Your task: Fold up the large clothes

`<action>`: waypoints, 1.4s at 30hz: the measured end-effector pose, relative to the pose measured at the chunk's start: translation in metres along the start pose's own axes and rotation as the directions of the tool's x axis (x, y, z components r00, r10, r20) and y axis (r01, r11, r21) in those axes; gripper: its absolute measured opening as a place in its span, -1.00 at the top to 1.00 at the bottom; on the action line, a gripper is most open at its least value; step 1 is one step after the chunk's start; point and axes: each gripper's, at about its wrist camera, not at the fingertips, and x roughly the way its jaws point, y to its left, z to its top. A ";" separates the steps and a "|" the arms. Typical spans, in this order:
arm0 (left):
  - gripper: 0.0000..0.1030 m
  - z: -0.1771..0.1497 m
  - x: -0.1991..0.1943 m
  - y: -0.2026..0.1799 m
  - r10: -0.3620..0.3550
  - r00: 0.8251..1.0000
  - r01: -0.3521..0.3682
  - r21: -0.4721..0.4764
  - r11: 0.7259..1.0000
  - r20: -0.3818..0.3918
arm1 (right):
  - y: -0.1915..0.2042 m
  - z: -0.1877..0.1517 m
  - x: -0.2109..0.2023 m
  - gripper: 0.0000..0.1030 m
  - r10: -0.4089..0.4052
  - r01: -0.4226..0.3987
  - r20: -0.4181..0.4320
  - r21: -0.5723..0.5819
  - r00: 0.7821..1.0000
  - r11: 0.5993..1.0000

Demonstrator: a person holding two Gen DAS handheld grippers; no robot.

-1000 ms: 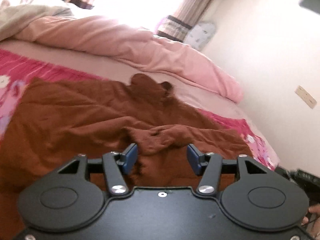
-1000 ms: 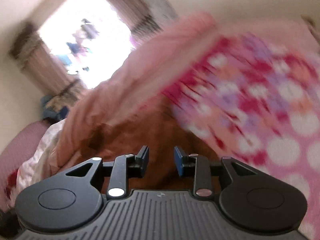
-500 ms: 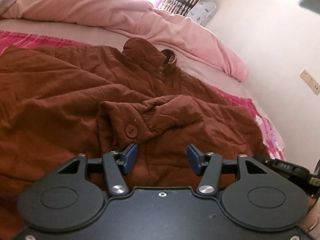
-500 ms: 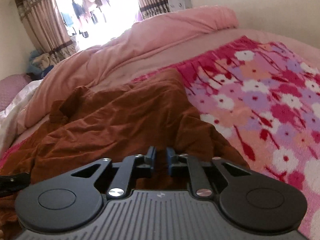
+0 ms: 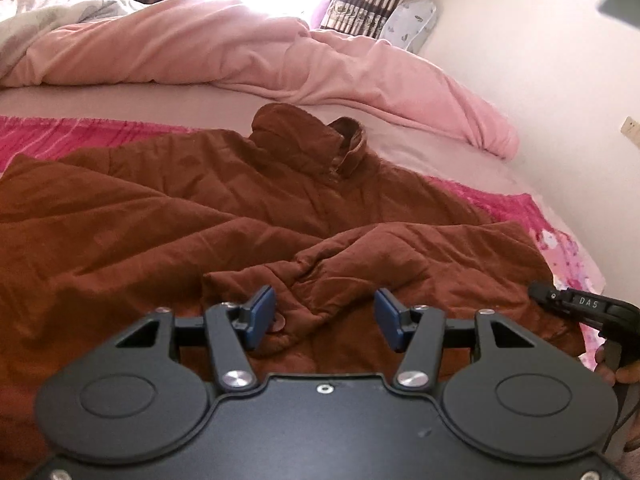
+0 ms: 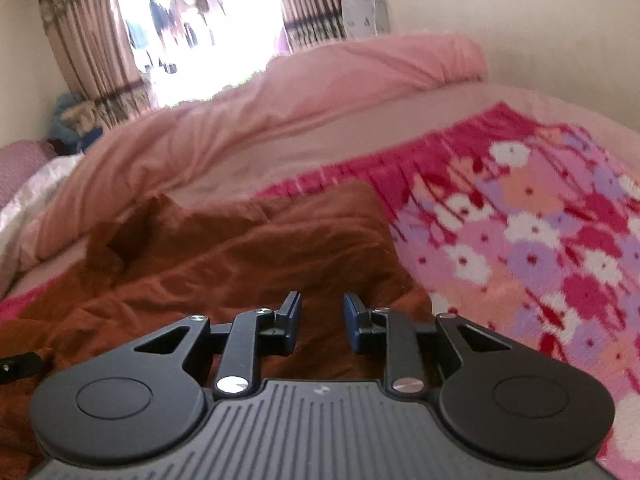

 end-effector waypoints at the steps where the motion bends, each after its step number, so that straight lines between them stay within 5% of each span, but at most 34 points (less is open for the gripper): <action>1: -0.08 -0.001 0.002 0.000 0.011 1.000 -0.011 0.007 1.000 0.003 | -0.002 -0.002 0.004 0.42 -0.001 0.001 -0.009 0.005 1.000 1.000; 10: -0.09 0.000 0.001 -0.001 0.037 0.999 -0.037 0.007 0.999 0.010 | -0.008 -0.007 0.005 0.43 0.015 -0.015 -0.022 -0.011 1.000 1.000; 18: -0.23 -0.023 -0.069 0.005 0.069 0.997 -0.070 0.070 0.995 0.022 | -0.021 -0.010 -0.064 -0.10 0.101 -0.101 0.012 0.000 0.995 0.995; 21: -0.26 -0.050 -0.116 0.031 0.086 0.996 -0.086 0.022 0.996 0.030 | -0.044 -0.024 -0.102 -0.35 0.138 -0.139 0.015 0.001 0.990 0.990; 28: -0.28 -0.123 -0.224 0.102 0.205 0.978 -0.200 -0.129 0.971 0.030 | -0.112 -0.075 -0.169 -0.36 0.185 -0.180 -0.047 0.084 0.982 0.980; 32: -0.29 -0.159 -0.267 0.135 0.215 0.976 -0.202 -0.236 0.951 0.029 | -0.142 -0.108 -0.191 -0.36 0.175 -0.163 -0.079 0.142 0.981 0.976; 42: -0.30 -0.215 -0.285 0.152 0.107 0.994 -0.101 -0.383 0.918 -0.005 | -0.180 -0.154 -0.215 -0.37 0.263 -0.228 -0.075 0.315 0.962 0.921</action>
